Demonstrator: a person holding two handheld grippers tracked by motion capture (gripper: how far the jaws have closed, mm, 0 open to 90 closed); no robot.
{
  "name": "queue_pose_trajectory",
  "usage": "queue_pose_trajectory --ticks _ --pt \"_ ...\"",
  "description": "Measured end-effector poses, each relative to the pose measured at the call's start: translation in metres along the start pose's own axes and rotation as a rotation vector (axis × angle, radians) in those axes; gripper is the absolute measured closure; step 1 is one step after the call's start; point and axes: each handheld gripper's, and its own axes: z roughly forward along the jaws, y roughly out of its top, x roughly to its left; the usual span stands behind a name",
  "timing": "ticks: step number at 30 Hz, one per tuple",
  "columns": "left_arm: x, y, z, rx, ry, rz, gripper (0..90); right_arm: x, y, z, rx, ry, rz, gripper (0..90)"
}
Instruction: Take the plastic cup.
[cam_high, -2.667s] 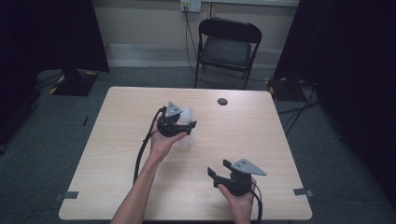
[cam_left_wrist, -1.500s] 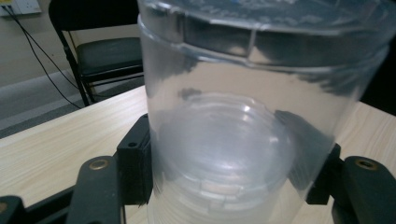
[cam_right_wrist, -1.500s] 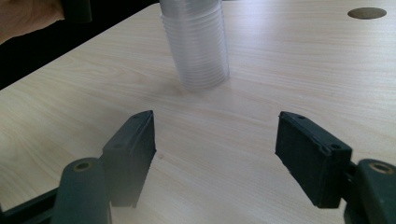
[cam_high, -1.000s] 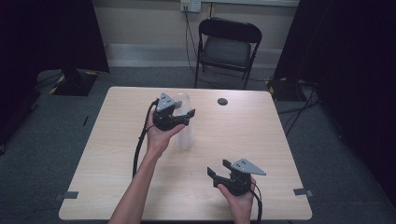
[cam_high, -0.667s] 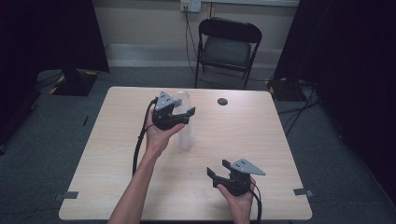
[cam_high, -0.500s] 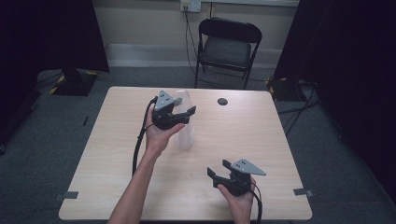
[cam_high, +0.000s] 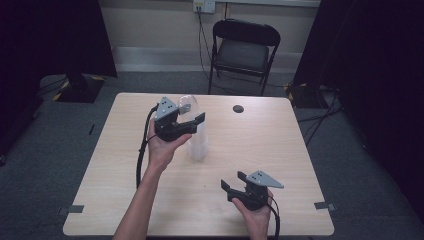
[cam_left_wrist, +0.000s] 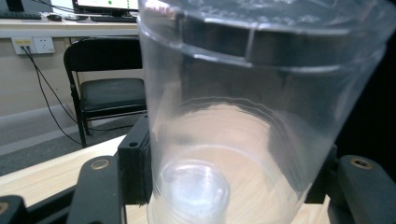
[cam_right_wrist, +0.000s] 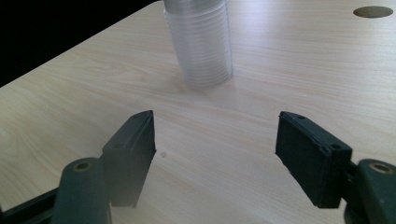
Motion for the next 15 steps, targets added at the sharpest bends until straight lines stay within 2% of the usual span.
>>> queue_pose_trajectory --ticks 4,10,15 --pt "-0.003 -0.004 -0.008 -0.013 0.019 -0.009 37.8 0.000 0.000 0.000 0.000 0.002 0.001 28.6" --pt "-0.009 -0.005 -0.018 -0.010 -0.002 -0.004 37.7 0.000 0.000 0.000 -0.001 0.003 -0.001 28.6" --pt "-0.014 -0.008 -0.027 -0.019 -0.025 -0.019 37.7 0.002 0.001 0.000 -0.003 0.008 -0.005 28.6"
